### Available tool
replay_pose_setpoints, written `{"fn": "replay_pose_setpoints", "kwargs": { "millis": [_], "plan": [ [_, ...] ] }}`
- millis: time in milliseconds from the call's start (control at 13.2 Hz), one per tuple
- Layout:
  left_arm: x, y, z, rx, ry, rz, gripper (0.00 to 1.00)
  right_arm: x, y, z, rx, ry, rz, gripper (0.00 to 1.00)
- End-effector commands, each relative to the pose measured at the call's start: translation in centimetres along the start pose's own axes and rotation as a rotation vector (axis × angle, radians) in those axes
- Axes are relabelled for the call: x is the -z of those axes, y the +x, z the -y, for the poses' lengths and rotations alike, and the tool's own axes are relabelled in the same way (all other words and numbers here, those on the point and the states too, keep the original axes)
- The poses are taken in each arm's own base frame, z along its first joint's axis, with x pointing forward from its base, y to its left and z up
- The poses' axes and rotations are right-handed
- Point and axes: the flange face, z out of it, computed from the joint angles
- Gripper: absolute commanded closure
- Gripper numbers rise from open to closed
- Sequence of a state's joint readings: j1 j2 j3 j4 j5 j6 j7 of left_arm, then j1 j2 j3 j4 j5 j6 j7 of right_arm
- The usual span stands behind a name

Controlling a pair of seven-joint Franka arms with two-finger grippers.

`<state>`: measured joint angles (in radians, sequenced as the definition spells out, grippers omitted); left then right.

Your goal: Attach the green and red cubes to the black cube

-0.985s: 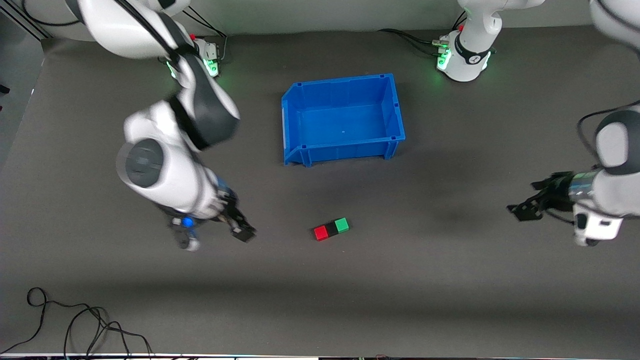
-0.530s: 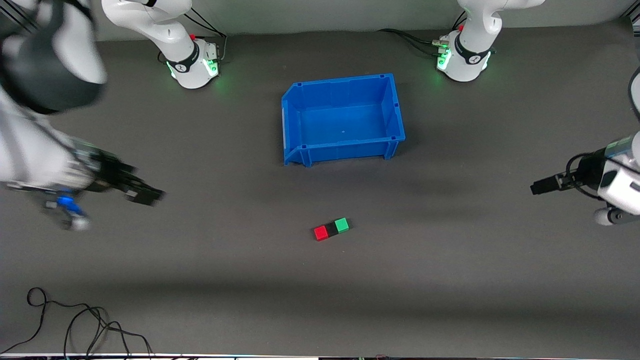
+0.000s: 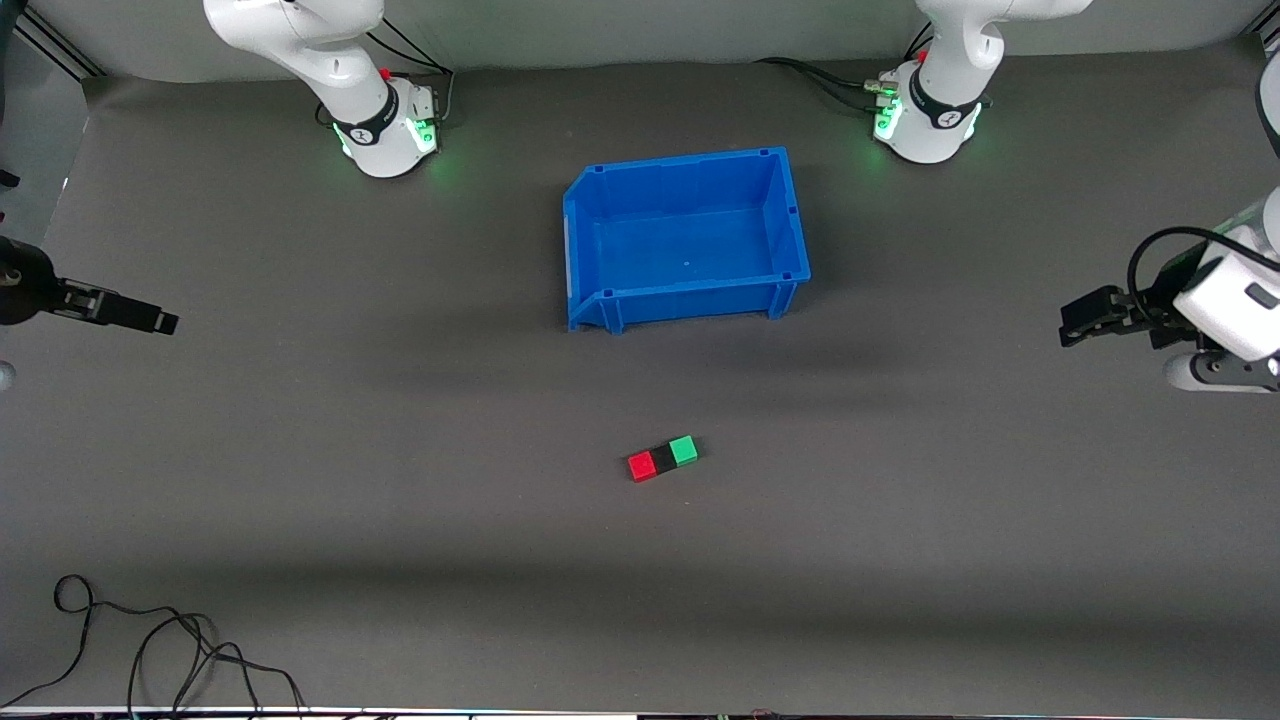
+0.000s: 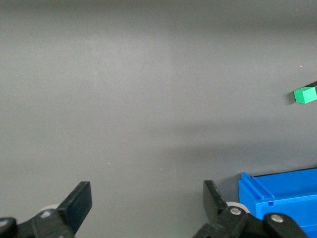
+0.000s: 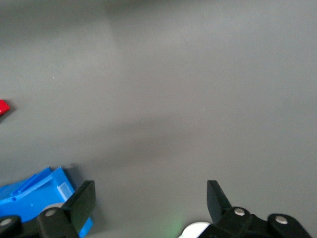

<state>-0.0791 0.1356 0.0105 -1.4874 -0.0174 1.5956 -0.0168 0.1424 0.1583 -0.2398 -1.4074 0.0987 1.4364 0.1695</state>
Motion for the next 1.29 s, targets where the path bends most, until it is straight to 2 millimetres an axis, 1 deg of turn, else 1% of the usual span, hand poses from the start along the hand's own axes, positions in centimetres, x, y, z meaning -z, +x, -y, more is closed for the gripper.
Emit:
{"fn": "replay_pose_setpoints", "kwargs": {
  "millis": [0, 76, 227, 379, 682, 758, 833, 1136, 1212],
  "plan": [
    [0.1, -1.0, 0.0, -0.044, 0.031, 0.011, 0.0, -0.7, -1.5, 0.0, 0.042, 0.009, -0.073, 0.0],
    [0.2, -1.1, 0.0, -0.057, 0.031, 0.014, 0.0, -1.1, -1.7, -0.1, 0.043, 0.008, -0.068, 0.0],
    [0.3, -1.2, 0.2, -0.074, 0.031, 0.018, 0.0, -1.2, -1.6, -0.1, 0.044, -0.003, -0.07, 0.0],
    [0.7, -1.5, 1.1, -0.057, 0.028, 0.028, 0.0, -1.1, -1.7, -0.1, 0.044, -0.004, -0.07, 0.0],
    [0.9, -1.3, 1.1, -0.033, 0.015, 0.022, 0.0, -1.2, -1.6, 0.2, 0.05, -0.006, -0.071, 0.0],
    [0.8, -1.2, 1.1, -0.03, 0.013, 0.022, 0.0, -1.3, -1.5, 0.0, 0.048, -0.005, -0.073, 0.0],
    [0.7, -1.2, 1.1, -0.024, 0.013, 0.022, 0.0, -1.2, -1.5, -0.6, 0.039, -0.01, -0.075, 0.0],
    [0.7, -1.0, 0.9, -0.002, 0.014, 0.017, 0.0, -1.0, -1.9, 0.6, 0.071, -0.048, -0.084, 0.0],
    [0.6, -1.0, 0.9, -0.002, 0.014, 0.018, 0.0, -1.1, -1.8, 0.5, 0.069, -0.049, -0.083, 0.0]
  ]
}}
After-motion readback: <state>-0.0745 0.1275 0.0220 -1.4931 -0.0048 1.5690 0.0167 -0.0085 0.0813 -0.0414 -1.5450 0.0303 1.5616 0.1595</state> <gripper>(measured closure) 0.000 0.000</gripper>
